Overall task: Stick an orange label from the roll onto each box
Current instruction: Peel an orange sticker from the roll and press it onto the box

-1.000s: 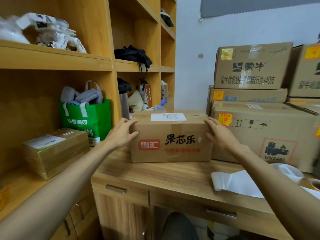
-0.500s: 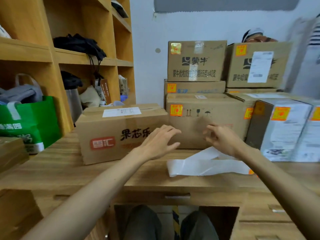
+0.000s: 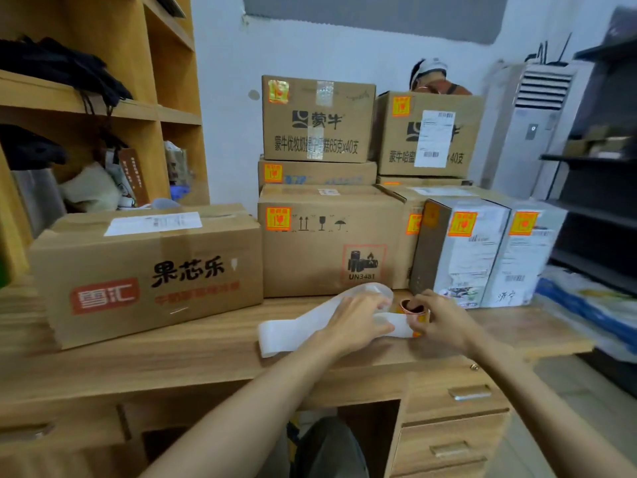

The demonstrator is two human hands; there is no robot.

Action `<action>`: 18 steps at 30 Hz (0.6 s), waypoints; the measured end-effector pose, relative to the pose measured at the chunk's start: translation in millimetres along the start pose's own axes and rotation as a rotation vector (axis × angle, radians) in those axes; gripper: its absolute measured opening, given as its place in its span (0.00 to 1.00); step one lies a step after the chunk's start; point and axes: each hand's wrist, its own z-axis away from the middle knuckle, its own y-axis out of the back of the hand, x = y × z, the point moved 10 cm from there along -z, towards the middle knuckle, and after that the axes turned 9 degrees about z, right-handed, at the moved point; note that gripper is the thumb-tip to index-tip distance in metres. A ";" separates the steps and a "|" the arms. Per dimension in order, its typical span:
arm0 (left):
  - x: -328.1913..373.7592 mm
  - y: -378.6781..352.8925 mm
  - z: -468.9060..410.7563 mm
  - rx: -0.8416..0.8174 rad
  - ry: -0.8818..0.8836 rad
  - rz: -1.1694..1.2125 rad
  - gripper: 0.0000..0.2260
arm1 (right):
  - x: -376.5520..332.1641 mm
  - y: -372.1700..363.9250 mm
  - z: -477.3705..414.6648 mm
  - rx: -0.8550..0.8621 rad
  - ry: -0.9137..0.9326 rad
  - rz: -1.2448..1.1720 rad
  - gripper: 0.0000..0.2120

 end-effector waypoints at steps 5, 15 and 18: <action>-2.5 -7.8 -6.3 0.006 0.018 0.172 0.06 | -1.9 -9.4 -1.5 0.038 -0.013 -0.067 0.03; -38.5 16.7 12.5 -0.034 0.004 -0.017 0.22 | -17.6 -17.6 3.5 0.123 0.002 -0.155 0.08; -49.8 20.8 16.6 -0.003 0.038 -0.033 0.15 | -31.7 -21.0 3.3 0.158 0.036 -0.171 0.07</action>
